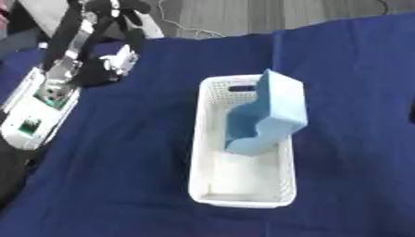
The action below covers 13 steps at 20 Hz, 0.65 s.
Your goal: Pick up objects on the table and place them in the box.
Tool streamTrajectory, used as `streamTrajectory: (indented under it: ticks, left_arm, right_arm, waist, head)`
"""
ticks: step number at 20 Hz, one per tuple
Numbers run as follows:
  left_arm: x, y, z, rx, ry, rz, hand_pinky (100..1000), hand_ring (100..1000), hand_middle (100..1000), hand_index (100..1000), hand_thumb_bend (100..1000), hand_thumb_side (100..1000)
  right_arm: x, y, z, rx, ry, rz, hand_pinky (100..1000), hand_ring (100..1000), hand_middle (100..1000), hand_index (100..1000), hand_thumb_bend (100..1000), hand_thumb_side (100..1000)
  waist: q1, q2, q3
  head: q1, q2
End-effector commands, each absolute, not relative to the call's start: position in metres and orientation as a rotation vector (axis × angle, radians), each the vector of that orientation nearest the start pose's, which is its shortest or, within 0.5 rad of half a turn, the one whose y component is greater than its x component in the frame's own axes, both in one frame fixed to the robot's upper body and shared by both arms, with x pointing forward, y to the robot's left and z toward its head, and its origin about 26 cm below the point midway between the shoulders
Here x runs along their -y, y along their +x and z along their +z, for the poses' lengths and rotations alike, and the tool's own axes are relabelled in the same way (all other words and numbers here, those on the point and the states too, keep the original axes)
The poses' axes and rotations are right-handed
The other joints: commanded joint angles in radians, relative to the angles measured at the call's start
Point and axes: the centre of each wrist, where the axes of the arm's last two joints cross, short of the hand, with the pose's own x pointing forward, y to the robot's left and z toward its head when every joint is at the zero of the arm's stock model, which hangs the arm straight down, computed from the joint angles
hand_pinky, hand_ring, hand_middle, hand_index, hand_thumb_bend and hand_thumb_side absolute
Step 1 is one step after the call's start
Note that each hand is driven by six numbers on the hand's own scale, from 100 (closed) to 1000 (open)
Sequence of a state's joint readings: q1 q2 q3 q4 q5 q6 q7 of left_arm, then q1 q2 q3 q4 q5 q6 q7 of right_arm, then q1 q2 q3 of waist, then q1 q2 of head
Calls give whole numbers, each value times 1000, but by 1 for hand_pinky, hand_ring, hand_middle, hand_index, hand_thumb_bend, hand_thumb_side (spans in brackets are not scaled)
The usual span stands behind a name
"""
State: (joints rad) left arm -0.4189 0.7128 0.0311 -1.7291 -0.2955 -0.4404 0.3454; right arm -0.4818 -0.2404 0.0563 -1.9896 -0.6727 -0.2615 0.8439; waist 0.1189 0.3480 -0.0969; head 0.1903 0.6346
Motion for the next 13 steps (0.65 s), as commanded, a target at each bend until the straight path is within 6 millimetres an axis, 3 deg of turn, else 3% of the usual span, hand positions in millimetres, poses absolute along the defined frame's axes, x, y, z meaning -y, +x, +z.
streamTrajectory:
  ticks: [1,2,3,4,5,6,7,10,11,12,13]
  left_arm:
    - [-352,331,243,-3255,-996,534,481,657,702,876,460,911]
    - [-352,330,239,-3287,-957,492,483,659,702,876,451,913]
    - [-351,330,237,-3312,-927,470,439,623,690,862,641,782]
    - [-352,330,235,-3333,-904,462,439,623,690,862,641,782]
    - [-351,329,233,-3353,-879,450,370,582,659,840,764,624]
    - [-350,329,232,-3373,-847,425,370,582,659,840,764,624]
    - [-349,329,231,-3392,-816,394,313,554,628,814,772,510]
    - [-343,329,228,-3464,-712,238,223,517,605,792,783,386]
    - [-342,329,229,-3477,-691,206,212,511,598,784,767,301]
    - [-341,329,229,-3485,-679,174,215,512,600,787,766,328]
    - [-341,328,230,-3490,-674,153,207,505,588,773,684,111]
  right_arm:
    - [217,310,244,-2800,-1226,-1259,597,698,804,874,100,795]
    - [217,310,244,-2798,-1223,-1262,597,698,804,874,100,795]
    - [217,310,243,-2797,-1219,-1264,598,699,805,875,100,795]
    - [217,310,243,-2796,-1215,-1266,598,699,805,875,100,795]
    - [218,310,243,-2797,-1211,-1268,599,700,806,877,100,795]
    - [218,310,242,-2798,-1208,-1271,599,700,806,877,100,795]
    - [218,310,242,-2800,-1205,-1274,600,701,807,879,100,796]
    - [219,310,240,-2803,-1199,-1283,601,702,807,880,100,797]
    - [219,310,240,-2803,-1198,-1283,601,702,807,879,100,797]
    - [219,310,240,-2804,-1199,-1282,601,702,807,879,100,797]
    - [219,310,240,-2805,-1199,-1281,600,702,806,879,100,797]
  waist:
    - [-9,-13,6]
    - [-12,-11,8]
    - [-15,-10,10]
    - [-17,-8,12]
    - [-19,-7,13]
    - [-20,-5,15]
    - [-20,-4,16]
    - [-20,-2,18]
    - [-20,-2,18]
    - [-20,-2,18]
    - [-19,-2,18]
  head:
    - [33,-26]
    - [44,-30]
    - [54,-32]
    - [62,-34]
    - [70,-36]
    - [77,-37]
    - [82,-39]
    - [101,-43]
    - [104,-43]
    - [106,-44]
    - [107,-44]
